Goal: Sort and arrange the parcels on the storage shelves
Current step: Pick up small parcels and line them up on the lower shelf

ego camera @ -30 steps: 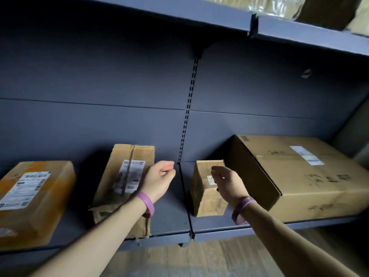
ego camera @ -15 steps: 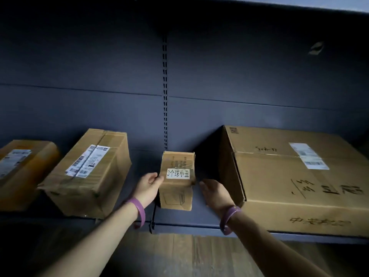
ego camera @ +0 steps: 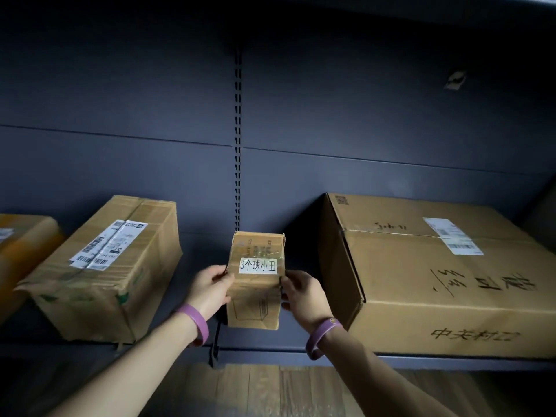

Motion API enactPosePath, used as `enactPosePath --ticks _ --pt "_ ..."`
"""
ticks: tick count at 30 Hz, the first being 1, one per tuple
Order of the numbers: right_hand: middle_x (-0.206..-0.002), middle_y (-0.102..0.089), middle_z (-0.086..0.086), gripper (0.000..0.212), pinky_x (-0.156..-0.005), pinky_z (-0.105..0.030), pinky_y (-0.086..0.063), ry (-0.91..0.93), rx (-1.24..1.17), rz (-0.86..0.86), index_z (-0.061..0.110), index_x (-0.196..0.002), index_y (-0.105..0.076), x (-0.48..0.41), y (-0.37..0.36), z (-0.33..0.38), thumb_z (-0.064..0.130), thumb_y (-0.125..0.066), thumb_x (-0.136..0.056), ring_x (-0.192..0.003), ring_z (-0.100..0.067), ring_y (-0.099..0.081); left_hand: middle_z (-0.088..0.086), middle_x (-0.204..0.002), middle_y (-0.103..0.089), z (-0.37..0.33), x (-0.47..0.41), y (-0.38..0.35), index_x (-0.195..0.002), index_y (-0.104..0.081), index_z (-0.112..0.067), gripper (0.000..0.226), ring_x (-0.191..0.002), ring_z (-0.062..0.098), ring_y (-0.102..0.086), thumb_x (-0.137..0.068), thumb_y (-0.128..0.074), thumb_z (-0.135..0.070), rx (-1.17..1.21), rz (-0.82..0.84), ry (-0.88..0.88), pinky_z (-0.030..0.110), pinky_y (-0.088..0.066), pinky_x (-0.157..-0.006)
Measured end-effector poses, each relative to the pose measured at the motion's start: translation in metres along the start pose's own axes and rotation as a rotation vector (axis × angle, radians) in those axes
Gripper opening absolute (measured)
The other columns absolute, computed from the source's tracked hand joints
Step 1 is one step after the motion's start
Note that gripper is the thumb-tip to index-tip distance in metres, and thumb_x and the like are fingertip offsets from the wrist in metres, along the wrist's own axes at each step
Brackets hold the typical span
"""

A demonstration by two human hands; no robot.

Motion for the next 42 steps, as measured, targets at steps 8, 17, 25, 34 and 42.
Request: enactPosePath --ticks 8,17,25,34,42 --pt "-0.091 -0.07 0.005 0.018 -0.078 -0.022 -0.057 0.109 -0.061 -0.001 0.019 -0.094 -0.064 0.009 0.009 -0.002 0.002 -0.066 -0.088 -0.087 -0.009 -0.068 0.01 -0.114 -0.063 0.004 0.011 0.013 -0.103 -0.059 -0.008 0.026 -0.106 0.026 -0.062 -0.08 -0.067 0.003 -0.022 0.046 -0.046 0.041 -0.054 -0.091" --pt "-0.09 -0.068 0.006 0.02 -0.071 -0.011 -0.052 0.166 -0.026 0.004 0.016 -0.091 -0.061 0.014 0.008 -0.001 0.0 -0.07 -0.085 -0.086 -0.006 -0.066 0.006 -0.109 -0.064 0.001 0.016 0.015 -0.1 -0.058 -0.012 0.029 -0.106 0.03 -0.061 -0.076 -0.074 -0.006 -0.123 0.045 -0.098 0.047 -0.05 -0.096" --pt "-0.107 -0.069 -0.005 0.018 -0.075 -0.028 -0.058 0.089 -0.117 -0.051 0.015 -0.116 -0.06 0.008 0.006 -0.006 0.018 -0.054 -0.098 -0.098 -0.021 -0.068 0.008 -0.108 -0.065 -0.003 0.004 0.012 -0.116 -0.064 -0.009 0.026 -0.1 0.022 -0.062 -0.09 -0.063 -0.009 0.049 0.018 -0.13 0.022 -0.052 -0.067" --pt "-0.094 -0.068 -0.002 0.025 -0.081 -0.04 -0.057 0.037 0.121 -0.09 0.013 -0.113 -0.067 -0.001 0.009 0.006 0.025 -0.049 -0.1 -0.087 -0.019 -0.064 0.003 -0.11 -0.062 -0.009 -0.014 0.017 -0.117 -0.063 -0.008 0.03 -0.1 0.016 -0.056 -0.088 -0.065 -0.013 -0.055 -0.069 -0.156 0.026 -0.044 -0.085" --pt "-0.071 -0.06 -0.011 0.034 -0.058 -0.03 -0.032 0.058 0.549 -0.257 0.01 -0.071 -0.064 0.005 0.101 0.068 0.03 -0.05 -0.095 -0.075 -0.039 -0.055 0.001 -0.098 -0.066 -0.098 0.0 -0.03 -0.103 -0.067 -0.006 0.017 -0.09 0.008 -0.06 -0.089 -0.057 -0.004 0.014 0.004 -0.384 0.0 -0.041 -0.069"
Point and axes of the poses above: each hand's wrist, its own x-axis away from the middle knuckle, its own y-axis out of the back of the hand, z = x × y, the point moved 7 cm from there along -x, towards the middle knuckle
